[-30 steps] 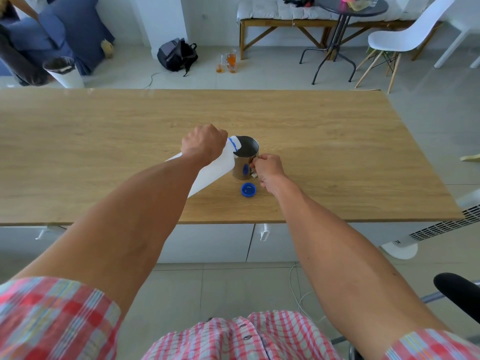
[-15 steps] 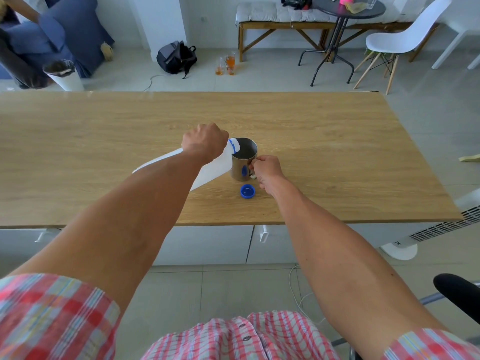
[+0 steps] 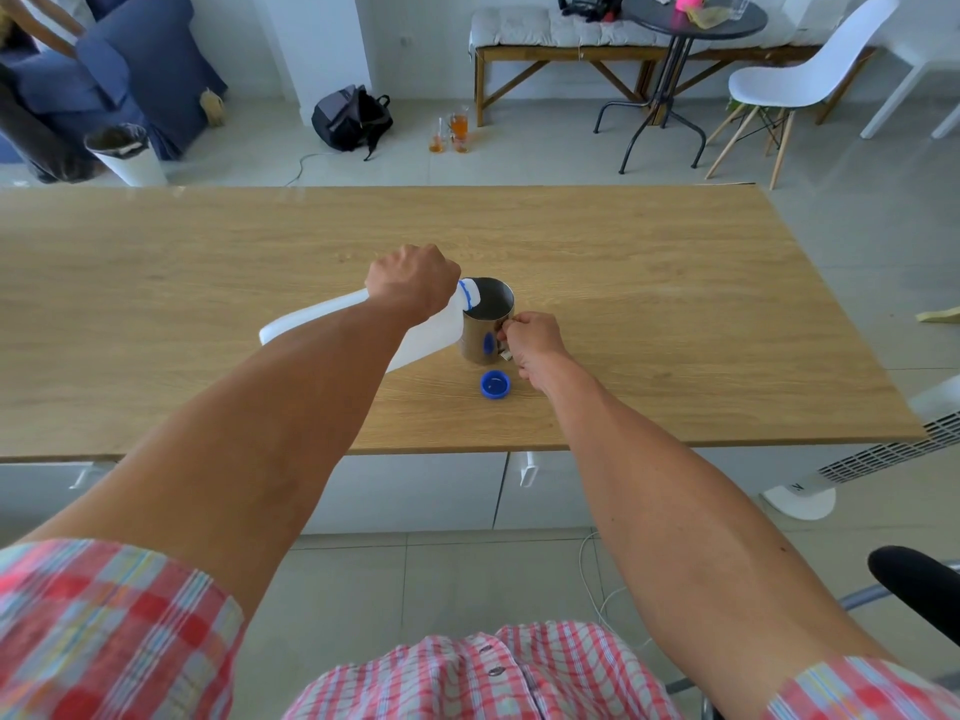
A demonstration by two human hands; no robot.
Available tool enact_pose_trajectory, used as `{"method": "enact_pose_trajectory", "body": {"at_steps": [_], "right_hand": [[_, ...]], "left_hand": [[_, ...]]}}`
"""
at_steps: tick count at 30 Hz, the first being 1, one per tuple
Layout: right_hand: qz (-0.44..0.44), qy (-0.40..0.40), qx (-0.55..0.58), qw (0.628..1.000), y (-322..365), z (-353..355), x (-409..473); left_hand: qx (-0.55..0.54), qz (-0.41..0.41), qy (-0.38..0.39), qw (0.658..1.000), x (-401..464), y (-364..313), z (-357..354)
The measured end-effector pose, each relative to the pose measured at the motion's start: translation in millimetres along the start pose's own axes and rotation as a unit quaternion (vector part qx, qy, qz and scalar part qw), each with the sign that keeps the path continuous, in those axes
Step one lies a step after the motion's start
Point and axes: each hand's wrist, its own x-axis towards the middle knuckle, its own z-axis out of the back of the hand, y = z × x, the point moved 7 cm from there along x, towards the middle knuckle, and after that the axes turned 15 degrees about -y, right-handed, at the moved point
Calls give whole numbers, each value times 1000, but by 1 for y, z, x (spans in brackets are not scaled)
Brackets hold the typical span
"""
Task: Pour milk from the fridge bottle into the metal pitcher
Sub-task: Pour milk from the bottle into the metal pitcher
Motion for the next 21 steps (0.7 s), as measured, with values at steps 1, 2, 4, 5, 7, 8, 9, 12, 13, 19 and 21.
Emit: {"method": "enact_pose_trajectory", "body": {"at_steps": [1, 2, 4, 5, 7, 8, 9, 12, 13, 19, 21], "right_hand": [[0, 0, 0, 1000, 0, 0, 0], [1, 0, 1, 1000, 0, 0, 0], [1, 0, -1, 1000, 0, -1, 1], [0, 0, -2, 1000, -1, -1, 1], [-2, -1, -3, 1000, -1, -2, 2], [-2, -1, -3, 1000, -1, -2, 3], [-3, -1, -2, 1000, -1, -3, 3], [-4, 1, -2, 1000, -2, -4, 3], [-5, 1, -1, 1000, -2, -4, 3], [-6, 4, 3, 1000, -2, -5, 4], [-6, 5, 4, 1000, -2, -6, 4]], "left_hand": [[2, -2, 1, 1000, 0, 0, 0], [3, -2, 1, 1000, 0, 0, 0], [6, -3, 2, 1000, 0, -1, 1], [8, -5, 2, 1000, 0, -1, 1], [8, -4, 1, 1000, 0, -2, 2], [8, -4, 1, 1000, 0, -2, 2], [8, -5, 1, 1000, 0, -3, 3], [12, -11, 1, 1000, 0, -4, 4], [12, -13, 1, 1000, 0, -4, 4], [20, -30, -3, 999, 2, -5, 5], [24, -38, -4, 999, 1, -6, 5]]}}
